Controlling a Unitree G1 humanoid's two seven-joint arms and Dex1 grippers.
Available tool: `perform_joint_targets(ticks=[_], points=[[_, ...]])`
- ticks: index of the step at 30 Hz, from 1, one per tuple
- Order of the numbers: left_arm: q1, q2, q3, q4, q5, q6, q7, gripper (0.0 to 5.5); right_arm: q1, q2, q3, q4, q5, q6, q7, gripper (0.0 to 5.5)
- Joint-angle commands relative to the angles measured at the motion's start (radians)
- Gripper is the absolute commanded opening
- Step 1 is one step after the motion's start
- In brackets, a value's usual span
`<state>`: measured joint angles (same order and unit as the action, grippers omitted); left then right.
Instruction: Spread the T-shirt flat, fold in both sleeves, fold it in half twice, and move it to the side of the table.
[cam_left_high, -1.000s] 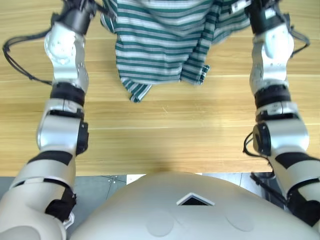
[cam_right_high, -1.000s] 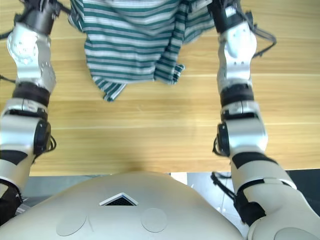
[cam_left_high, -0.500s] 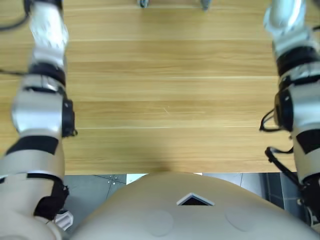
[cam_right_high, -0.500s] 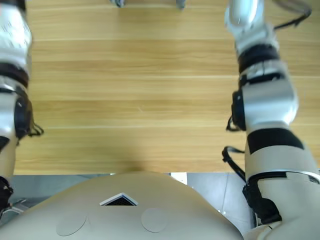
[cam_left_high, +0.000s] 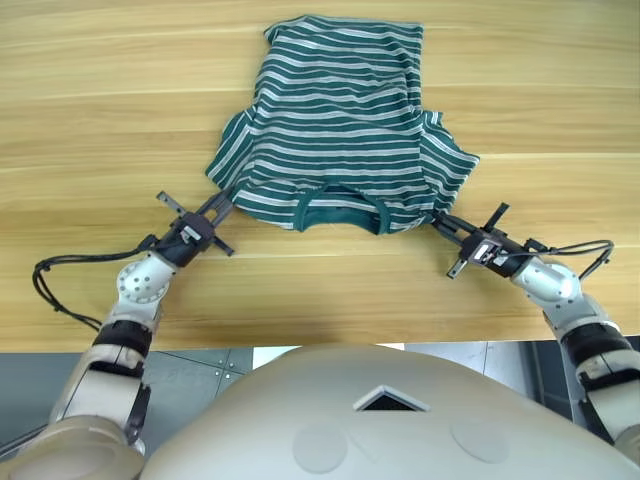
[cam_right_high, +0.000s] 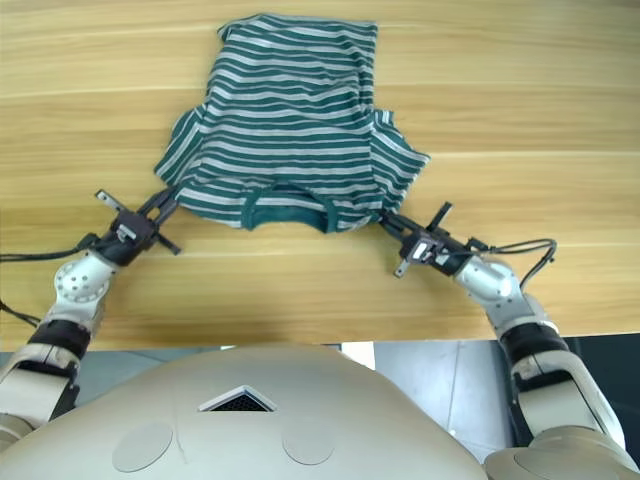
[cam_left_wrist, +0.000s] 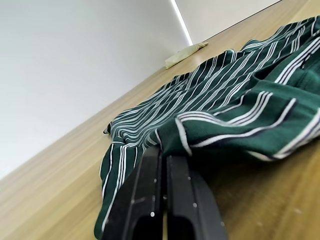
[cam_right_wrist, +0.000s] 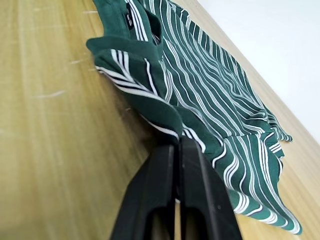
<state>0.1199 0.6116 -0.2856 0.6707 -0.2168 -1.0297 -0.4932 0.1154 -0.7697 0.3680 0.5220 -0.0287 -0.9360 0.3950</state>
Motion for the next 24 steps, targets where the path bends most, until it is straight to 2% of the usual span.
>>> perform_joint_targets(ticks=[1,4,7,12,14,19,22,24], points=[[0.139,-0.006,-0.022,-0.043,-0.008,0.167,-0.103,0.02,0.100,-0.021,-0.050,-0.106,-0.062,0.168,0.000,0.00],[0.206,-0.019,-0.010,-0.109,-0.044,0.214,-0.127,0.34,0.153,-0.022,-0.097,-0.212,-0.022,0.225,0.018,0.00],[0.254,-0.029,0.018,-0.196,-0.115,0.247,-0.154,0.85,0.180,-0.017,-0.148,-0.307,0.064,0.250,0.054,0.62],[0.283,-0.060,0.043,-0.223,-0.104,0.280,-0.177,1.58,0.238,-0.014,-0.199,-0.383,0.037,0.316,0.069,1.44],[0.277,-0.059,0.098,-0.190,-0.163,0.280,-0.215,1.94,0.301,-0.030,-0.255,-0.438,0.018,0.329,0.050,1.47],[0.243,-0.143,0.314,-0.241,-0.531,0.348,-0.417,1.99,0.322,-0.025,-0.353,-0.619,0.115,0.314,0.084,1.47],[0.212,-0.208,0.370,-0.314,-0.599,0.359,-0.497,1.99,0.238,-0.001,-0.332,-0.676,0.162,0.305,0.126,1.47],[0.166,-0.256,0.369,-0.364,-0.573,0.362,-0.488,1.99,0.107,0.062,-0.283,-0.641,0.097,0.316,0.121,1.47]])
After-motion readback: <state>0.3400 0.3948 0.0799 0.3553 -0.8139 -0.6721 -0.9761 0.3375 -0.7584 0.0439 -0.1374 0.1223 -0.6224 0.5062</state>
